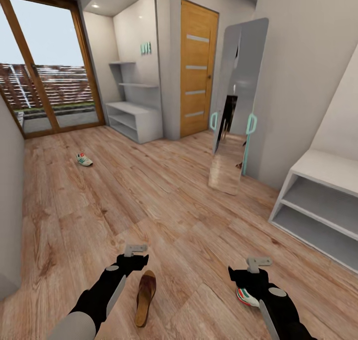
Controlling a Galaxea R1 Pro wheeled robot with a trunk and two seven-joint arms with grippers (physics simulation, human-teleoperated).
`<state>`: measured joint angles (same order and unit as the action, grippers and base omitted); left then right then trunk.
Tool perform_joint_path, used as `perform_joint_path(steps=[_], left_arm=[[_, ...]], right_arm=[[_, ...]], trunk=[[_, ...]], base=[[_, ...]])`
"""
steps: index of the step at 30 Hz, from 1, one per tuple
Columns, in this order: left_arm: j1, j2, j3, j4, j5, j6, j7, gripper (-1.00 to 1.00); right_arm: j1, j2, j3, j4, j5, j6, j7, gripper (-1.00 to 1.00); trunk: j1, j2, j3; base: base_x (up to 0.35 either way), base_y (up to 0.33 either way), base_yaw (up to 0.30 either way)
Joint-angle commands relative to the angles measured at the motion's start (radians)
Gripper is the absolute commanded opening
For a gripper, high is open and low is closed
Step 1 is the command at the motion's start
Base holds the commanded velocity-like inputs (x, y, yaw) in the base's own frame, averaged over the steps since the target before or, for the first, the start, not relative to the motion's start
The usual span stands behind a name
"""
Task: Pick up the two gym shoes and the two sandals from the corridor floor and place them onto the hallstand (shoe rack) in the corridor, making sure they are on the rack and not on the floor. Arrange them so the two gym shoes are next to each other and the two sandals are next to each other.
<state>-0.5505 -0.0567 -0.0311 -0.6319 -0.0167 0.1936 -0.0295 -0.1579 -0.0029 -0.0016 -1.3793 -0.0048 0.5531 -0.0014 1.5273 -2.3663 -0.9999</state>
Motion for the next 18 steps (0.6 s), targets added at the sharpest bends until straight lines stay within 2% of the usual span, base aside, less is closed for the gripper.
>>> perform_joint_path(steps=[1, 9, 18], left_arm=[[0.000, 0.000, 0.000, -0.001, -0.002, 0.006, -0.003, 1.00], [0.000, 0.000, 0.000, 0.013, -0.002, 0.004, -0.003, 1.00], [0.000, 0.000, 0.000, 0.017, 0.000, -0.037, -0.003, 1.00]], right_arm=[[0.000, 0.000, 0.000, -0.001, 0.000, 0.005, 0.000, 1.00], [0.000, 0.000, -0.001, -0.002, 0.000, 0.005, 0.000, 1.00], [0.000, 0.000, -0.002, -0.003, -0.001, 0.005, 0.000, 1.00]], trunk=[[0.004, -0.008, -0.006], [0.034, -0.064, -0.044], [0.069, -0.127, -0.087]], base=[[0.000, 0.000, 0.000], [0.000, 0.000, 0.000], [0.000, 0.000, 0.000]])
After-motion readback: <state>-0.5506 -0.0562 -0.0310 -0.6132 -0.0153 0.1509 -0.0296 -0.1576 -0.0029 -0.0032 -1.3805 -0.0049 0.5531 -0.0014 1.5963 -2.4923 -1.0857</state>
